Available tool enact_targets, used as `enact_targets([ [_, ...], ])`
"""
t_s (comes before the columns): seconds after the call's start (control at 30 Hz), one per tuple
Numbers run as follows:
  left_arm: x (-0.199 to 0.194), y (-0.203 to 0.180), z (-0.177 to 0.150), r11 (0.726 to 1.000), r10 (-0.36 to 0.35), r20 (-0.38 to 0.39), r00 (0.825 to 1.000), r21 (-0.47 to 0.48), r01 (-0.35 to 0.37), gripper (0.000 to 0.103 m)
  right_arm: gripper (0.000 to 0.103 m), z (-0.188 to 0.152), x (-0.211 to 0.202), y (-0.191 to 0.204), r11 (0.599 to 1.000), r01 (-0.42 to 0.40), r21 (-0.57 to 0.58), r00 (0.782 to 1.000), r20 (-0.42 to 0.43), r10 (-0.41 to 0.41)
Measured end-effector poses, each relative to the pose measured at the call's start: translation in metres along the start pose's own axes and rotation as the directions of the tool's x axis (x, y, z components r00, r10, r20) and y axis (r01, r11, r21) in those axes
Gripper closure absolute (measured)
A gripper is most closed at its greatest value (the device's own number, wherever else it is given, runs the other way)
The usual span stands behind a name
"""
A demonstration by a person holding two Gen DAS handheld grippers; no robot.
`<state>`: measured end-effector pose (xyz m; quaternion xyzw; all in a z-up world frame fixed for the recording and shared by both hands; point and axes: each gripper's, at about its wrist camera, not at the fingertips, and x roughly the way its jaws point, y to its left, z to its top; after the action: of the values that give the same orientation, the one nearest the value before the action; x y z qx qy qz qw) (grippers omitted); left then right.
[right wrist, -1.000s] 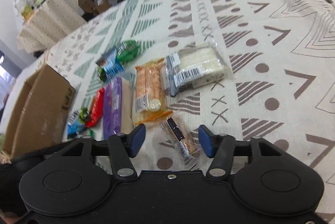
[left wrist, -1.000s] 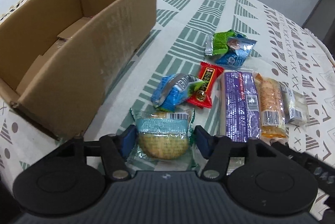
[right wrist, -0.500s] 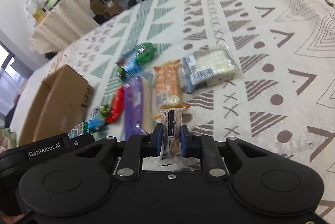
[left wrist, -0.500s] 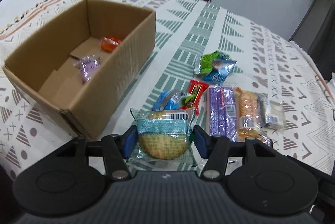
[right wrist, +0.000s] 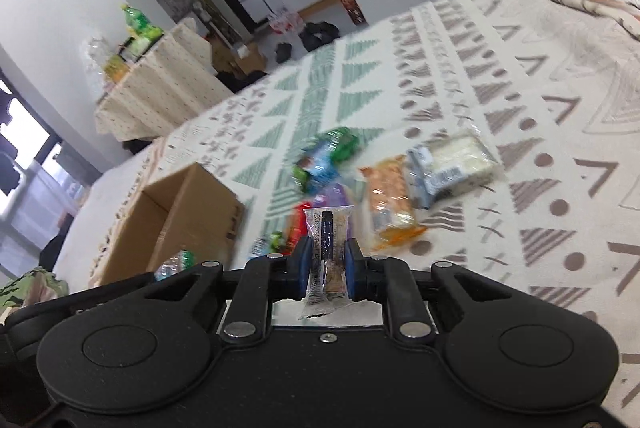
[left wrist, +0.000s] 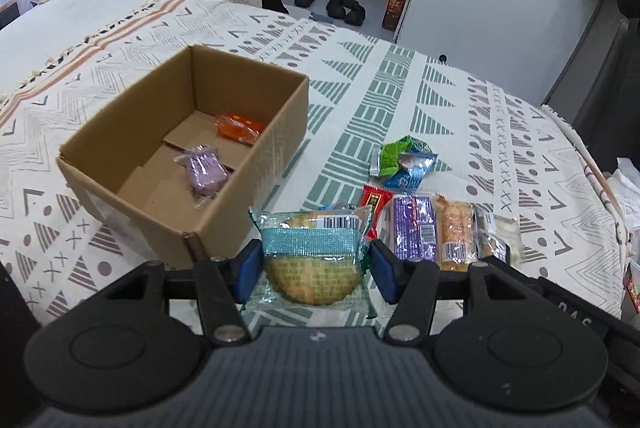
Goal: Organize snacks
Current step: 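Carry both snacks to the box and open the left tool over it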
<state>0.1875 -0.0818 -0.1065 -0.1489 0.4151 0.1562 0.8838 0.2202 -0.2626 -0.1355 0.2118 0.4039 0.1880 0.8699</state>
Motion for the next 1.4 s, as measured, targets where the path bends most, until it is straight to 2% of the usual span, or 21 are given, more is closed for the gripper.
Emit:
enact_targets([
  [0.33, -0.026, 0.022, 0.013, 1.000, 0.019, 0.059, 0.998, -0.003, -0.019, 0.046, 0.085, -0.009, -0.004, 0.042, 0.997, -0.063, -0.041, 0.997, 0.052, 0.065],
  [0.43, -0.030, 0.032, 0.017, 0.999, 0.031, 0.067, 0.997, -0.014, -0.030, 0.046, 0.085, -0.011, -0.006, 0.053, 0.995, -0.050, -0.085, 0.995, 0.076, 0.057],
  [0.6, -0.035, 0.051, 0.024, 0.999, 0.045, 0.078, 0.996, -0.030, -0.042, 0.046, 0.085, -0.009, -0.006, 0.059, 0.996, -0.059, -0.072, 0.993, 0.095, 0.066],
  [0.8, -0.040, 0.068, 0.032, 0.998, 0.054, 0.089, 0.995, -0.042, -0.050, 0.046, 0.085, -0.019, 0.003, 0.070, 0.995, -0.099, 0.007, 0.988, 0.118, 0.098],
  [1.2, -0.033, 0.107, 0.052, 0.994, 0.070, 0.086, 0.994, -0.092, -0.062, 0.046, 0.085, -0.013, 0.010, 0.104, 0.988, -0.150, -0.024, 0.976, 0.154, 0.152],
  [1.4, -0.025, 0.125, 0.062, 0.991, 0.074, 0.079, 0.994, -0.119, -0.064, 0.046, 0.085, -0.018, 0.024, 0.118, 0.987, -0.152, -0.047, 0.978, 0.138, 0.157],
])
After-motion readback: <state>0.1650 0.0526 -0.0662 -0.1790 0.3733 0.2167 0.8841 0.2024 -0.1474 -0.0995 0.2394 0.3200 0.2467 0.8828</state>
